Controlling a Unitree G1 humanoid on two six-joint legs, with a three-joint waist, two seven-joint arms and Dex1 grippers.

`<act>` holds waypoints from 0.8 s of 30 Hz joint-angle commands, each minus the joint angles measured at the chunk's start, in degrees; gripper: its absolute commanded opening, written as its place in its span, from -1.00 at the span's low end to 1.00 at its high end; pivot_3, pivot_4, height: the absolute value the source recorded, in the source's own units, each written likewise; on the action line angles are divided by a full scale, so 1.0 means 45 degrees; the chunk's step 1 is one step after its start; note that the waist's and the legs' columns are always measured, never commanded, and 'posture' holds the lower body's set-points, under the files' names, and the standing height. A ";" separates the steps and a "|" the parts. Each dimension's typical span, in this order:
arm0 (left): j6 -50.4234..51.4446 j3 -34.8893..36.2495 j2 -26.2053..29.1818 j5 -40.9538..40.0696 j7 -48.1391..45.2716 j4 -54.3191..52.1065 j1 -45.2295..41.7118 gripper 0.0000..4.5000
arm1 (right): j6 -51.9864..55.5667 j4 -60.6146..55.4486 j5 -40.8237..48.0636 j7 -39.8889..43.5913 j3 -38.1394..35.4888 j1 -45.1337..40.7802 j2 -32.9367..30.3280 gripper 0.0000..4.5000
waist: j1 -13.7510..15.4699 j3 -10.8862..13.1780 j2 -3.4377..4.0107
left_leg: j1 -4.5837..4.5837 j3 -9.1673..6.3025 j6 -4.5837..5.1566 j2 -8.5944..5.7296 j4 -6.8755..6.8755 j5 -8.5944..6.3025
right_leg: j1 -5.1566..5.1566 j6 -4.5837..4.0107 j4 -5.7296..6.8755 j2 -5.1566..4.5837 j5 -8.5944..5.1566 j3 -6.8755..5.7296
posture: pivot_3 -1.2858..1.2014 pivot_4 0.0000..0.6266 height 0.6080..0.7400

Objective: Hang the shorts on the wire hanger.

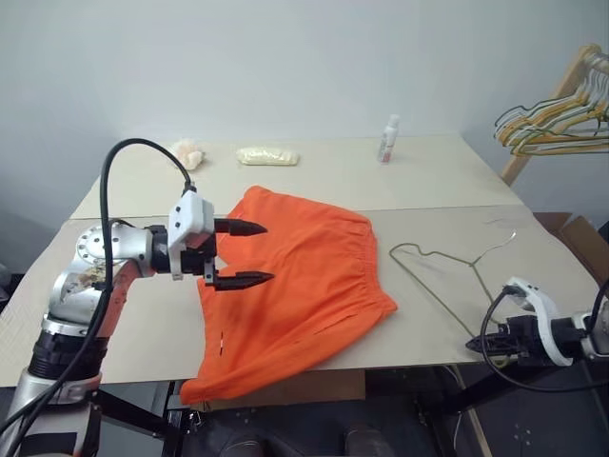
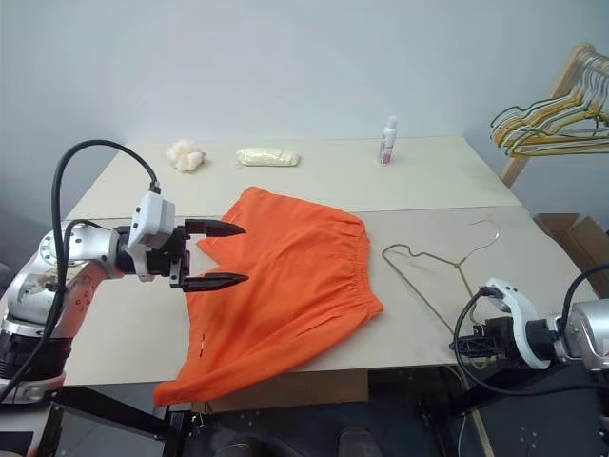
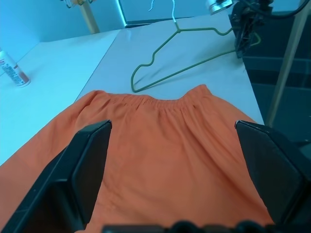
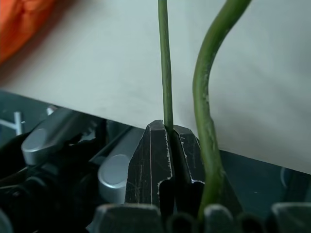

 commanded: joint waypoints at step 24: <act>-0.0146 0.0450 0.0783 -0.0387 0.0012 -0.0683 0.0321 0.95 | -0.1465 0.2287 0.1170 0.0844 0.3749 -0.3208 0.0470 -1.00 | 0.0436 -0.0016 -0.0016 | -0.0028 0.0015 0.0004 0.0007 -0.0003 -0.0004 | -0.0026 -0.0004 -0.0013 0.0017 0.0001 0.0000 | 0.01 -0.99 1.00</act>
